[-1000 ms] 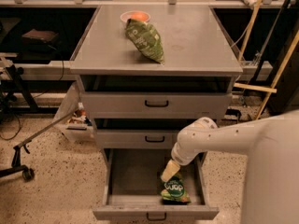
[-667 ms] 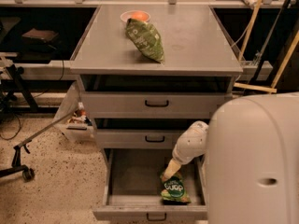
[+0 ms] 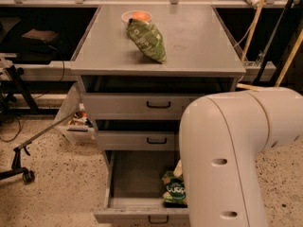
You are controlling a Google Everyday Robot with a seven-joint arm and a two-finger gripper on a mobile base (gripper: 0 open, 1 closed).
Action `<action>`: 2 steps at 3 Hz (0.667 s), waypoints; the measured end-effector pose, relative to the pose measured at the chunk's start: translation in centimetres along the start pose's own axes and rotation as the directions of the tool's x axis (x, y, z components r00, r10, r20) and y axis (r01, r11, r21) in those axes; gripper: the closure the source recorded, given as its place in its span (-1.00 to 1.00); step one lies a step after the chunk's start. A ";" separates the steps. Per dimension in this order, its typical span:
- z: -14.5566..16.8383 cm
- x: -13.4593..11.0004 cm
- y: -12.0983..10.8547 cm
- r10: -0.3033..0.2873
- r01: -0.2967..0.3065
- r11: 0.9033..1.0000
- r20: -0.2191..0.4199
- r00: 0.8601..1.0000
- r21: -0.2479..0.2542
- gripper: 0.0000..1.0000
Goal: Pick green rice chip bag from bottom drawer and place on counter
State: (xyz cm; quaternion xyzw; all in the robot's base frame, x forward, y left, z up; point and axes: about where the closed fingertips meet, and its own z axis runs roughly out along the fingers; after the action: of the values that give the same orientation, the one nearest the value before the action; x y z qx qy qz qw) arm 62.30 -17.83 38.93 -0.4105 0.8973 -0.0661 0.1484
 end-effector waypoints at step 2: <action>7.3 4.5 1.0 0.109 -0.114 0.990 -0.058 0.992 -0.087 -1.00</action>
Offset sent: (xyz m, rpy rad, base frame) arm -0.0104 -0.0796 -0.1822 0.0973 0.2329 -0.2249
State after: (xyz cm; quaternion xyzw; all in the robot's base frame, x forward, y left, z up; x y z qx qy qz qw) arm 61.12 -20.61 30.86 -0.3639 0.9246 -0.0280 0.1095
